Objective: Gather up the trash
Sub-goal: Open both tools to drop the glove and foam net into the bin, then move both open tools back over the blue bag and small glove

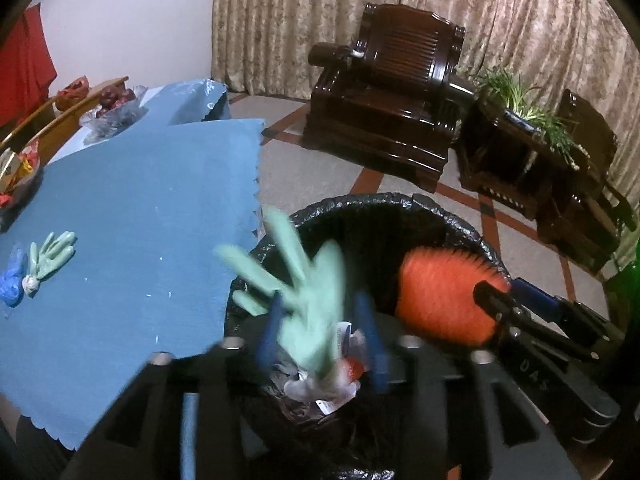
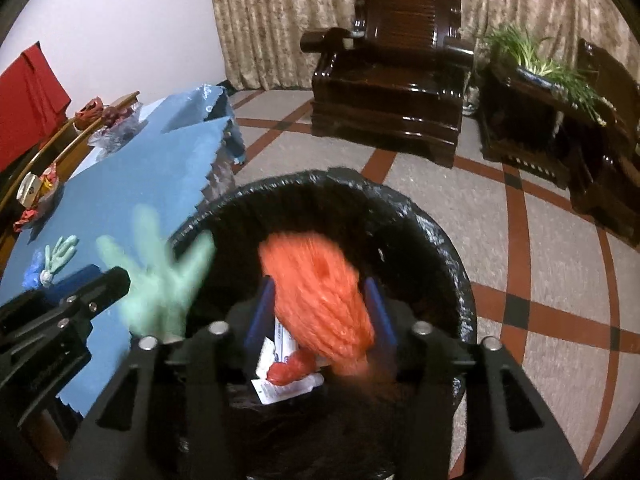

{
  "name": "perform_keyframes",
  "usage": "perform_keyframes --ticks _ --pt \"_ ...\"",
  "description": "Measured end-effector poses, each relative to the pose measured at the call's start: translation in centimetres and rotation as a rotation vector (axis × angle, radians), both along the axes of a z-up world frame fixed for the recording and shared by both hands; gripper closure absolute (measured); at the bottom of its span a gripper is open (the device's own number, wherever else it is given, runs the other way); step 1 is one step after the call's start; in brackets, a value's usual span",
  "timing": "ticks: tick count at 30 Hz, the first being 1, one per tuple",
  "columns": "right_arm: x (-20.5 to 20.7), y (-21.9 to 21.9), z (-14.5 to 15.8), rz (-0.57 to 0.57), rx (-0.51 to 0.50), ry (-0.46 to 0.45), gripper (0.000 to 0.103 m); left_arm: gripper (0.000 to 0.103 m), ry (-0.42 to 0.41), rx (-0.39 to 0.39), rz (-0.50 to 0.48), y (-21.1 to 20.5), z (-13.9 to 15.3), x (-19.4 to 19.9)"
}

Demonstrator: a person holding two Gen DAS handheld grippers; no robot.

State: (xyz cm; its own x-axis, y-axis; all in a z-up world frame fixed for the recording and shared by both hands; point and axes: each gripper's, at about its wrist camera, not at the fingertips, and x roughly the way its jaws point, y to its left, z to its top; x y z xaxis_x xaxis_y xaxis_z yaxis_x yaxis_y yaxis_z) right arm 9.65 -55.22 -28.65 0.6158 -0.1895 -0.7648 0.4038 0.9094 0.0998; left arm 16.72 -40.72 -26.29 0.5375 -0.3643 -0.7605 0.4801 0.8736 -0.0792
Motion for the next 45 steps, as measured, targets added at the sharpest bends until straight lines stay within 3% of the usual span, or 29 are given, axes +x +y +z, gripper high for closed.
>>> perform_keyframes --ticks 8,17,31,45 --pt "-1.0 0.0 0.6 -0.013 0.015 -0.015 0.056 0.048 -0.051 0.012 -0.006 0.5 1.5 -0.8" --pt "-0.9 3.7 4.7 0.020 -0.014 -0.068 0.056 0.043 -0.118 0.004 0.072 6.8 5.0 0.2" --pt "4.1 17.9 8.9 0.220 -0.010 -0.125 0.053 0.038 -0.199 0.043 0.265 22.3 7.7 3.2" --pt "11.3 30.9 8.7 0.388 -0.005 -0.102 0.052 0.037 -0.210 0.047 0.465 36.5 7.3 6.9"
